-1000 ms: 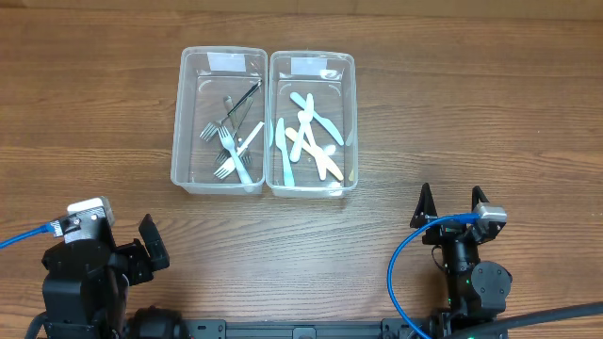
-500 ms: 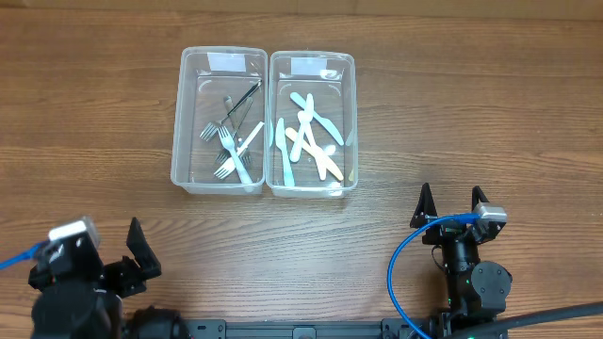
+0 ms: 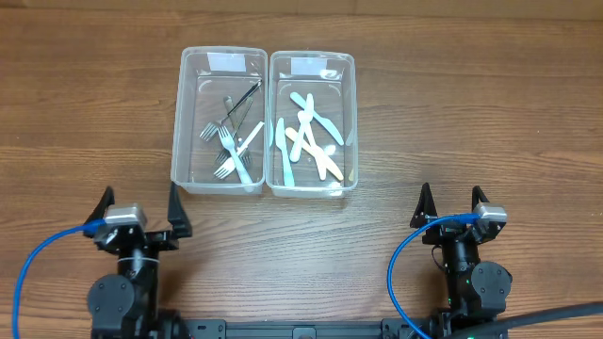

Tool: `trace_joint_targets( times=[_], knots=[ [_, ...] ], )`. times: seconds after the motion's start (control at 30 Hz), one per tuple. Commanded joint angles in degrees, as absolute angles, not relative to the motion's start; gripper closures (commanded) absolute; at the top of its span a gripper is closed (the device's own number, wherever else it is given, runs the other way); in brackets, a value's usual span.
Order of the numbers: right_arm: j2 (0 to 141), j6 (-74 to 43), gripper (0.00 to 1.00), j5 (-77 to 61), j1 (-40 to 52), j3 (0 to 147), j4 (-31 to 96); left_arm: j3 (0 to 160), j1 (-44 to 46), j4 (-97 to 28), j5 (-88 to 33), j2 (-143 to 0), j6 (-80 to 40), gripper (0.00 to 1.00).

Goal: Pack container

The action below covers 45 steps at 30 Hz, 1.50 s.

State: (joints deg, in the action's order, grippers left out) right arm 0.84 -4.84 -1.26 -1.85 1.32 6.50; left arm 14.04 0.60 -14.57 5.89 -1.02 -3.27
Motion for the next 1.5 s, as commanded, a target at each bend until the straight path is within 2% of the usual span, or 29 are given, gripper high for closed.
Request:
trace_joint_targets(
  times=[0.0,0.23,1.47],
  knots=[
    [0.2,-4.6,0.0,-1.6,-2.0,1.1,6.1,9.1,0.0,-8.6,4.3,-0.2,1.5,0.0],
    [0.2,-4.6,0.0,-1.6,-2.0,1.1,6.1,0.2,0.0,-1.8,-0.4,-0.2,4.6,0.0],
    [0.2,-4.6,0.0,-1.6,-2.0,1.1,6.1,0.3,2.7,-4.4,-1.5,-0.2,2.4,0.0]
  ],
)
